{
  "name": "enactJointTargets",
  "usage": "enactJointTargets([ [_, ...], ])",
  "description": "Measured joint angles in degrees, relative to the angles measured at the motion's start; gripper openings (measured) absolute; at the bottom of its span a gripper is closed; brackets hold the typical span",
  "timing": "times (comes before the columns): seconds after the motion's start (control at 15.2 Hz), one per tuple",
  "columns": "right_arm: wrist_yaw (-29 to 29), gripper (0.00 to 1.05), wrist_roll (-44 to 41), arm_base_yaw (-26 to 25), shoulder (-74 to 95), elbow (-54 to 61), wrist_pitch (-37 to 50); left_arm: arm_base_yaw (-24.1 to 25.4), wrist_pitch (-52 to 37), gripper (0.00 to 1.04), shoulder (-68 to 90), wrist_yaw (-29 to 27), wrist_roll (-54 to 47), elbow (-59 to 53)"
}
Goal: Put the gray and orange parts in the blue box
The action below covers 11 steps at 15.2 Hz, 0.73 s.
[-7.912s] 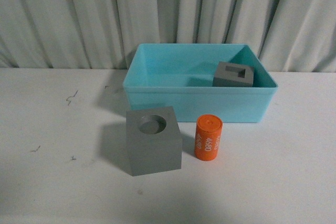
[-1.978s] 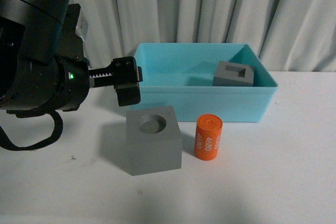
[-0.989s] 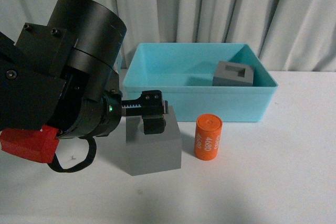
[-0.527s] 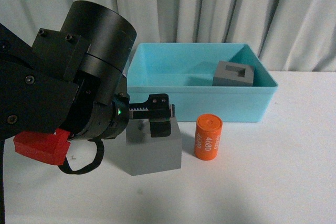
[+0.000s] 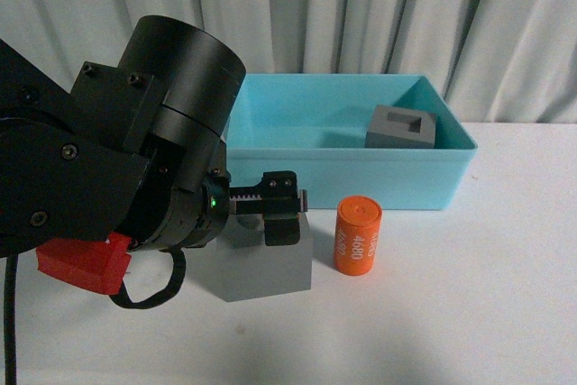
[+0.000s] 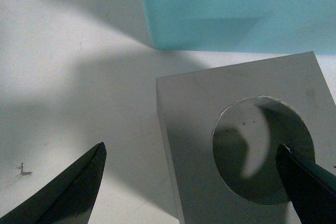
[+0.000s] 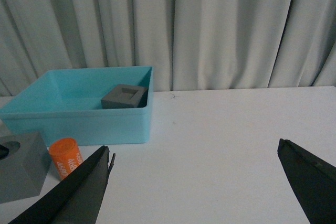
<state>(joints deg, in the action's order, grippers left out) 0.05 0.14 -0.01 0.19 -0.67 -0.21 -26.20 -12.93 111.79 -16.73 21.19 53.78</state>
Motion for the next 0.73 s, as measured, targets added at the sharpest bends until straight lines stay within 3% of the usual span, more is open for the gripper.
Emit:
enactJointTargets([
  [0.73, 0.0, 0.98, 0.0, 0.0, 0.0, 0.0, 0.0, -0.11, -0.02, 0.98, 2.1, -0.02, 0.11, 1.62],
])
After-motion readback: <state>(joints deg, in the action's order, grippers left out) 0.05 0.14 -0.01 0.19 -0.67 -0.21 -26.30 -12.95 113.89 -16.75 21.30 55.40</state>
